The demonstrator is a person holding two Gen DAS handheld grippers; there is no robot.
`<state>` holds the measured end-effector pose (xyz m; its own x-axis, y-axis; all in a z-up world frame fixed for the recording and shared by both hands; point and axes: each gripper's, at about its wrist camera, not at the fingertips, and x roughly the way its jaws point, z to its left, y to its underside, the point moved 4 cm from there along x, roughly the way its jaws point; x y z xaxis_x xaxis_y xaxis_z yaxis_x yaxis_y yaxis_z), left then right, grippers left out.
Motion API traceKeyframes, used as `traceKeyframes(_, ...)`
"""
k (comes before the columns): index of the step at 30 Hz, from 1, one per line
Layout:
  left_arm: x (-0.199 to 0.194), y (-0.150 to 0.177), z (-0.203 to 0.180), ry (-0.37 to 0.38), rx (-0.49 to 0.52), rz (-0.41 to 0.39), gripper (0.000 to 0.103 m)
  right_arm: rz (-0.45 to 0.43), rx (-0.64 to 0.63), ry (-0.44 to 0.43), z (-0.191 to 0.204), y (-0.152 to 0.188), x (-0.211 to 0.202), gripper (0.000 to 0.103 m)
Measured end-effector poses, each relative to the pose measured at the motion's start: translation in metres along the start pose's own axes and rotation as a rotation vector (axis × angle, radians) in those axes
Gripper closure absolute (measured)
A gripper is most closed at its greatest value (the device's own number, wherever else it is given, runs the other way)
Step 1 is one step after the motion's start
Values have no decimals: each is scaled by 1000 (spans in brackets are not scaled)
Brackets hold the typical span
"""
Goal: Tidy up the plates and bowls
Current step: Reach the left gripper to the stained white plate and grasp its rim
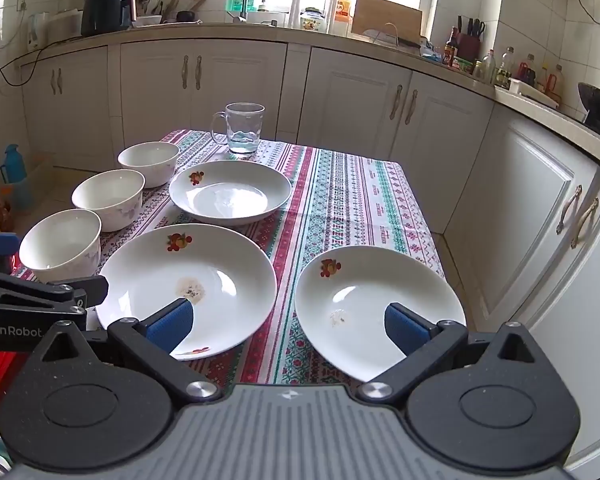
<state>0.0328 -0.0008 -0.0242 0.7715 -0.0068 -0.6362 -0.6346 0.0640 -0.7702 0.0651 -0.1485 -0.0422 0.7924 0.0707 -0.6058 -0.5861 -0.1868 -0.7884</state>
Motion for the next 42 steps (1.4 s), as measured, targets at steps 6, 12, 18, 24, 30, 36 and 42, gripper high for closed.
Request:
traceKeyframes(6,9,-21,-2,75,27,-16,1,-27,-6,-9,-9,-6,4,0)
traceKeyframes(12,18,-36,-23,126,83,-13,1,-73,-20,-7,-32,-7,3,0)
traceKeyframes(18,37,-52,-39,217,95,-31,1,-77,-30,10,-73,10,12,0)
traceKeyframes(24,59,-61,-64,246,185,-54,1,-15,-17,-29,-105,40,33,0)
traceKeyframes(30,77,-67,-90,292,247,-18,1,61,-2,-92,-118,71,59,0)
traceKeyframes(36,95,-68,-121,355,347,23,1,85,-12,-127,-124,85,82,0)
traceKeyframes(42,112,-72,-147,421,413,55,1,68,-41,-183,-127,90,92,0)
